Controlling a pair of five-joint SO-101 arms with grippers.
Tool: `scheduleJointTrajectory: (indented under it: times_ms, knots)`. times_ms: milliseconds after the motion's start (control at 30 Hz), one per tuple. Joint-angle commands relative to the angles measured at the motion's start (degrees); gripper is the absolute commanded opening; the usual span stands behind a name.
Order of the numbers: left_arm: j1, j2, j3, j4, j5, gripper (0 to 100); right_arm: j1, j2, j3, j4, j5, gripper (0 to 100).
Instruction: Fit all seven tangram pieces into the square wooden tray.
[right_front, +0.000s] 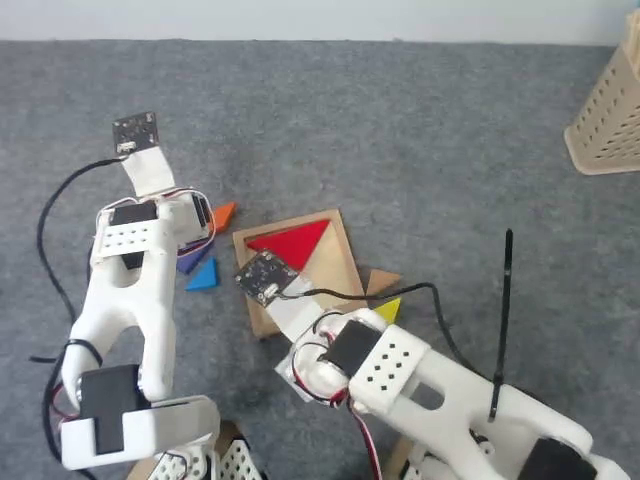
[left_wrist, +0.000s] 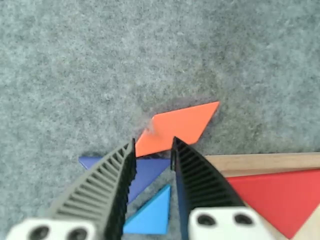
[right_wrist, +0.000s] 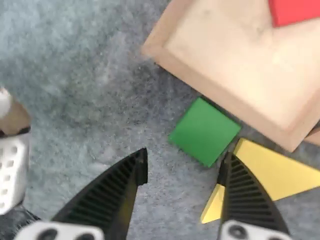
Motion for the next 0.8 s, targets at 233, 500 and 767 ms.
scheduleJointTrajectory:
  times_ms: [233,500,767]
  knots:
    - [0.1,-2.9,-2.4,-1.2,0.3,11,-0.7,17.2,-13.2,3.1,-6.9,23.6]
    - [0.1,-2.9,-2.4,-1.2,0.3,11,2.6,19.8,-14.3,7.0,-6.7,23.4]
    - [0.1,-2.9,-2.4,-1.2,0.3,11,19.2,19.8,-13.1,8.0,-2.6,14.3]
